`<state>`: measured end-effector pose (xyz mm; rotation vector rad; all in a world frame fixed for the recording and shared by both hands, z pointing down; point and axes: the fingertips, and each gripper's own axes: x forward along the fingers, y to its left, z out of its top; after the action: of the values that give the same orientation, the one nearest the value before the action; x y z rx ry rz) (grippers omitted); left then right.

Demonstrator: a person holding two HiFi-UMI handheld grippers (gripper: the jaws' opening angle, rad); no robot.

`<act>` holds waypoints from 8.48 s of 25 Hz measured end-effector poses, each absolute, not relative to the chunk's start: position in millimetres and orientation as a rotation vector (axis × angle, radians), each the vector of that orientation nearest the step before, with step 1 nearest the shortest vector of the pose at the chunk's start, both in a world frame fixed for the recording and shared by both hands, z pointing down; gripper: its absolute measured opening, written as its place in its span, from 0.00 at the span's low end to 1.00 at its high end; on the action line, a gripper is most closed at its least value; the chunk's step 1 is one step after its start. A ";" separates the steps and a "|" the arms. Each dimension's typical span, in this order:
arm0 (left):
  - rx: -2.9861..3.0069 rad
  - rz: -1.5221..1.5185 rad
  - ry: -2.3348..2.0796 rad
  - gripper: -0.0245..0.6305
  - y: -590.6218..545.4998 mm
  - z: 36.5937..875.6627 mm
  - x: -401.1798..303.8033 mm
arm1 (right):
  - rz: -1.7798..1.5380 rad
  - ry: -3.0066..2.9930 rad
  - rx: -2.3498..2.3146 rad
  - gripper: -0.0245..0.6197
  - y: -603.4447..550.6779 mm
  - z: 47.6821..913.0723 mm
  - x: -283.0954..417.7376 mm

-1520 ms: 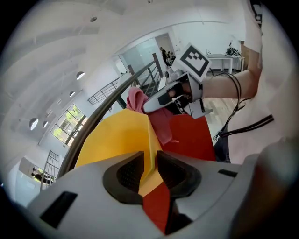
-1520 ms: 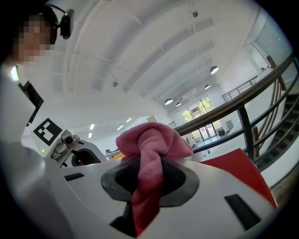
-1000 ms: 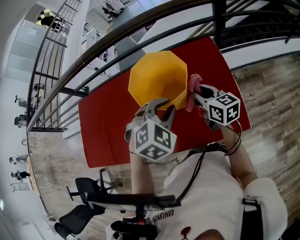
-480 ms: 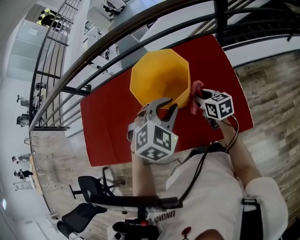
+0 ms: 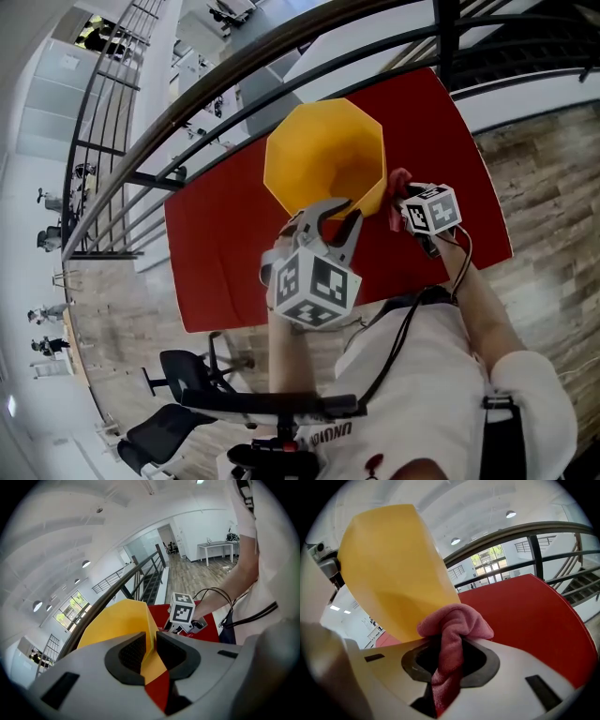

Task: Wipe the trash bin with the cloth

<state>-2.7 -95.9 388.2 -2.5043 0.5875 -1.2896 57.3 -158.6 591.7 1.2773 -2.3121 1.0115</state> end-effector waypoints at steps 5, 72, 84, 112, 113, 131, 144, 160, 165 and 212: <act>-2.512 -1.286 0.589 0.15 -96.1 388.2 -2.8 | 1.018 -2.240 1.271 0.19 -160.0 608.9 56.8; -2.770 -1.080 0.787 0.10 -110.5 362.3 -8.6 | 0.719 -2.452 1.486 0.19 -127.7 465.6 42.4; -2.817 -1.049 0.793 0.10 -116.7 362.0 -3.0 | 0.785 -2.295 1.419 0.19 -146.0 536.2 48.4; -2.871 -1.020 0.784 0.10 -123.4 362.1 8.0 | 0.945 -2.078 1.353 0.19 -164.1 628.0 58.0; -2.871 -1.020 0.789 0.10 -123.2 362.7 8.3 | 0.950 -2.078 1.355 0.19 -163.4 628.2 58.6; -2.772 -1.004 0.986 0.08 -127.3 364.9 47.3 | 0.840 -2.467 1.548 0.19 -120.7 450.5 88.9; -2.825 -0.959 1.012 0.08 -126.4 342.9 3.1 | 0.717 -2.623 1.495 0.19 -112.7 391.8 55.1; -3.078 -0.713 0.933 0.08 -127.0 352.9 -0.6 | 0.769 -2.537 1.476 0.19 -122.8 426.8 48.8; -3.100 -0.702 0.922 0.07 -128.1 353.2 -0.5 | 0.793 -2.489 1.458 0.19 -124.7 449.6 45.9; -3.048 -0.648 1.054 0.04 -137.8 354.5 -3.8 | 0.944 -2.076 1.223 0.19 -134.4 628.0 44.6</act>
<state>-3.8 -137.8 354.5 -3.0484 1.0536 -0.6476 44.6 -134.4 628.0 1.2233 -2.0758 0.9438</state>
